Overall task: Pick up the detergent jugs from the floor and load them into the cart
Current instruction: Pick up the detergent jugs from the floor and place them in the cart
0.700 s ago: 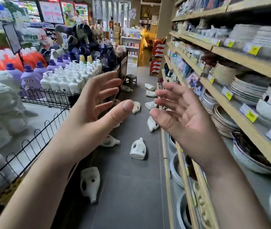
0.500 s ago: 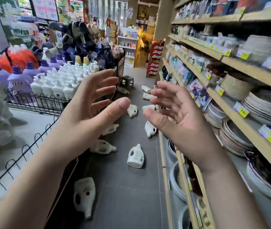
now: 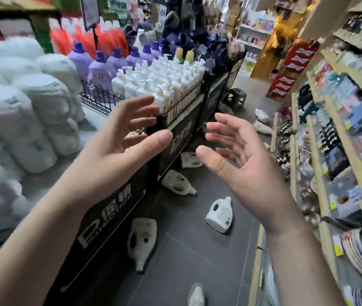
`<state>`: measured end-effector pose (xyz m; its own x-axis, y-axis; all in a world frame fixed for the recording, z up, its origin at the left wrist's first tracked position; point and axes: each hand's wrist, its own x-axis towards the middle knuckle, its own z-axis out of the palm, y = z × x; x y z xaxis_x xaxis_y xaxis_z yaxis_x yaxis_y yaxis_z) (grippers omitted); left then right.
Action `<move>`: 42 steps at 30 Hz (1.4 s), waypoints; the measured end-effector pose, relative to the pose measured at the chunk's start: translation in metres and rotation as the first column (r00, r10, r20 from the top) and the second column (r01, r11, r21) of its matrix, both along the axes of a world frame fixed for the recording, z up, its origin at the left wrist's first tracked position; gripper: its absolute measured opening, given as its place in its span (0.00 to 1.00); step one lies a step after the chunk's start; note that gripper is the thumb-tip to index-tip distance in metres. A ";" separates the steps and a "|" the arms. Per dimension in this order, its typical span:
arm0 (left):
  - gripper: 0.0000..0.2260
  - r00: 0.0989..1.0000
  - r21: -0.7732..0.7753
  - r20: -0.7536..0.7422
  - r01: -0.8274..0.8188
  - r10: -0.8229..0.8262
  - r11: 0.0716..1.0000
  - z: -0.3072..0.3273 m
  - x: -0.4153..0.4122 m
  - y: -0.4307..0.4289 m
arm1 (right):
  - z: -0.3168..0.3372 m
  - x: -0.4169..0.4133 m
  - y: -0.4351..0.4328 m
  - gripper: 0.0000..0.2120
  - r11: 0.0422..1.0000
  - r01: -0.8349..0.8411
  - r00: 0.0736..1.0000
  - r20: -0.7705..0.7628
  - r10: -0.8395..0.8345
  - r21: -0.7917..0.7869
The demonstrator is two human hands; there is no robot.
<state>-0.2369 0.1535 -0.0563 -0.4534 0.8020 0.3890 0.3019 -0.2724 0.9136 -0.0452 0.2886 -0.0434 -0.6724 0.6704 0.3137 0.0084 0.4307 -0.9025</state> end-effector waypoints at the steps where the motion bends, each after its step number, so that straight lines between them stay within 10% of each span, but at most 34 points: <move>1: 0.32 0.999 -0.011 0.002 -0.047 0.047 0.999 -0.005 -0.008 0.000 | -0.006 -0.013 0.009 0.29 0.999 -0.038 0.999 0.007 0.038 -0.005; 22: 0.33 0.832 -0.361 0.119 -0.472 0.542 0.804 -0.130 -0.063 0.124 | -0.145 -0.166 0.212 0.33 0.845 -0.482 0.819 0.226 0.528 -0.232; 42: 0.35 0.682 -0.739 0.104 -0.434 0.724 0.515 -0.592 -0.073 0.141 | -0.589 -0.219 0.223 0.40 0.827 -0.502 0.548 0.648 0.529 -0.251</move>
